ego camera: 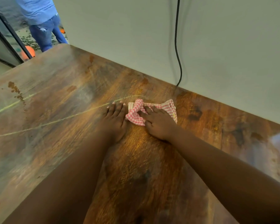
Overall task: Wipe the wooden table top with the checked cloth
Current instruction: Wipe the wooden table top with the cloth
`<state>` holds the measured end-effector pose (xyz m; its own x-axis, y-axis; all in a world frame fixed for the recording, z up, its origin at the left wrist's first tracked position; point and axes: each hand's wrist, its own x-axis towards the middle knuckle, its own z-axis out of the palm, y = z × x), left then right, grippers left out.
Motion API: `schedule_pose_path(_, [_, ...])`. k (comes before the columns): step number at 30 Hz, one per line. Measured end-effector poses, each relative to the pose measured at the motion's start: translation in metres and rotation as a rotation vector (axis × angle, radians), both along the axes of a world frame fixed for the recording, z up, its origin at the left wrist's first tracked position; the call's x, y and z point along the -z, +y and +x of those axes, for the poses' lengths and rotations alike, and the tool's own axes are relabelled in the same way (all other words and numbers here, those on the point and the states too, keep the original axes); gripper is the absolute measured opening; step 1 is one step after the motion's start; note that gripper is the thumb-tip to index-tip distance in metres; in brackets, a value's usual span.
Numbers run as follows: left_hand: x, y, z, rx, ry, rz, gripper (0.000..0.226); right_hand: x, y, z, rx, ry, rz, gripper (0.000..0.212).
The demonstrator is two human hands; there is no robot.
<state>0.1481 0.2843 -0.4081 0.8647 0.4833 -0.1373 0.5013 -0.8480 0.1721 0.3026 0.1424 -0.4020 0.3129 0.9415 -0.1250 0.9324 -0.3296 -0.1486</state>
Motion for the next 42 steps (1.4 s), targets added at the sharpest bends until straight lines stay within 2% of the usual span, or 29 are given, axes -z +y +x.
schedule_pose_path(4, [-0.002,0.000,0.000,0.006,0.021,0.006,0.062,-0.003,-0.024,0.014,-0.037,0.016,-0.010,0.050])
schedule_pose_path(8, [-0.004,0.000,-0.001,0.010,0.016,0.004,0.061,-0.008,-0.024,0.041,0.046,0.027,-0.037,0.050])
schedule_pose_path(15, [-0.005,0.002,0.001,0.011,0.029,-0.007,0.062,-0.010,0.020,0.070,0.212,0.040,-0.073,0.049])
schedule_pose_path(20, [0.004,0.009,0.022,-0.005,-0.012,0.016,0.063,-0.008,0.065,0.040,0.108,0.053,-0.059,0.049])
schedule_pose_path(26, [0.012,0.017,0.028,0.014,-0.057,0.032,0.064,-0.007,0.024,0.049,-0.044,0.079,0.042,0.046])
schedule_pose_path(28, [0.013,0.018,0.028,0.014,-0.058,0.034,0.064,-0.010,0.009,0.071,-0.015,0.093,0.038,0.046])
schedule_pose_path(31, [0.011,0.018,0.027,0.015,-0.051,0.054,0.063,-0.015,0.000,0.114,0.142,0.077,-0.011,0.047])
schedule_pose_path(38, [0.012,0.016,0.028,0.000,-0.045,0.066,0.063,-0.008,0.057,0.124,0.291,0.029,-0.014,0.049])
schedule_pose_path(42, [0.012,0.017,0.036,0.001,-0.047,0.058,0.065,-0.006,0.088,0.092,0.192,0.020,0.005,0.049])
